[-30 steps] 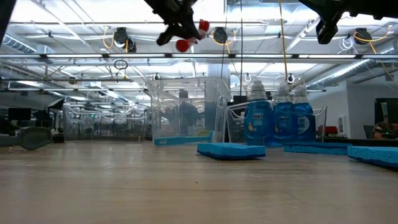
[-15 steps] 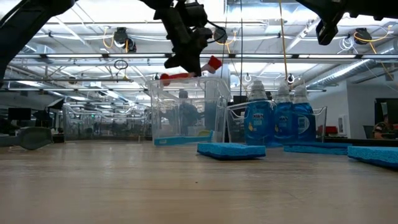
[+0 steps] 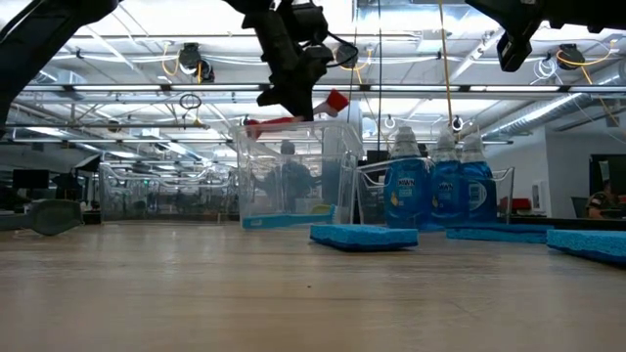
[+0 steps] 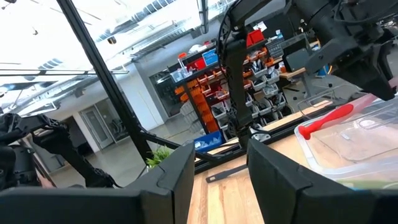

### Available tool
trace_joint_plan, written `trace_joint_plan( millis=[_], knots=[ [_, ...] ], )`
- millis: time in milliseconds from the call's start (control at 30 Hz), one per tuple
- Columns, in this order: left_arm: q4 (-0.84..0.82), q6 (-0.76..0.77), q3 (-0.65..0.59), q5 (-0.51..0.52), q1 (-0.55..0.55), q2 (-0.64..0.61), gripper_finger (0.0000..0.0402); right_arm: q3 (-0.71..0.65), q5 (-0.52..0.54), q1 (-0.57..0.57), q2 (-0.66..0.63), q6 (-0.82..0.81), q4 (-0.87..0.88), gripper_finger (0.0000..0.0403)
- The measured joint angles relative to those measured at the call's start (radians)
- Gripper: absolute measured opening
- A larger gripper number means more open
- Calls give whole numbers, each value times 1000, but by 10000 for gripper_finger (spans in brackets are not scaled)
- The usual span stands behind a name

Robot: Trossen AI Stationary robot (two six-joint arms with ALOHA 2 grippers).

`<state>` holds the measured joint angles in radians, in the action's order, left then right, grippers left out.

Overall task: Pick & Place Kitchen Sink Supplies
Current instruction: Put the red dish brush into the transparent container, then put the gray dish brush into the transparent container

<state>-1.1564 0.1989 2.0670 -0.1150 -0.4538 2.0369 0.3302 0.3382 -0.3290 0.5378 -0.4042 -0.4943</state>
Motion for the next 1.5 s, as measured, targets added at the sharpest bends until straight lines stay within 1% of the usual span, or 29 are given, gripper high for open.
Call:
trace_joint_plan(
  millis=[333, 633, 800, 967, 1033, 1500],
  knots=[
    [-5, -22, -2, 12, 16, 47, 43, 0, 0, 0, 0, 0, 6, 134],
    [4, -9, -3, 12, 30, 104, 43, 0, -1, 0, 0, 0, 12, 134],
    [17, -2, -4, 11, 33, 110, 44, 0, -1, 0, 0, -1, 13, 134],
    [26, 13, -3, 19, 33, 113, 81, 0, -1, 0, 0, -1, 13, 134],
    [37, 14, -3, 19, 35, 112, 88, 0, -1, 0, 0, -2, 13, 134],
    [50, 19, -3, 20, 37, 97, 96, 0, -1, 0, 0, -3, 13, 134]
  ],
)
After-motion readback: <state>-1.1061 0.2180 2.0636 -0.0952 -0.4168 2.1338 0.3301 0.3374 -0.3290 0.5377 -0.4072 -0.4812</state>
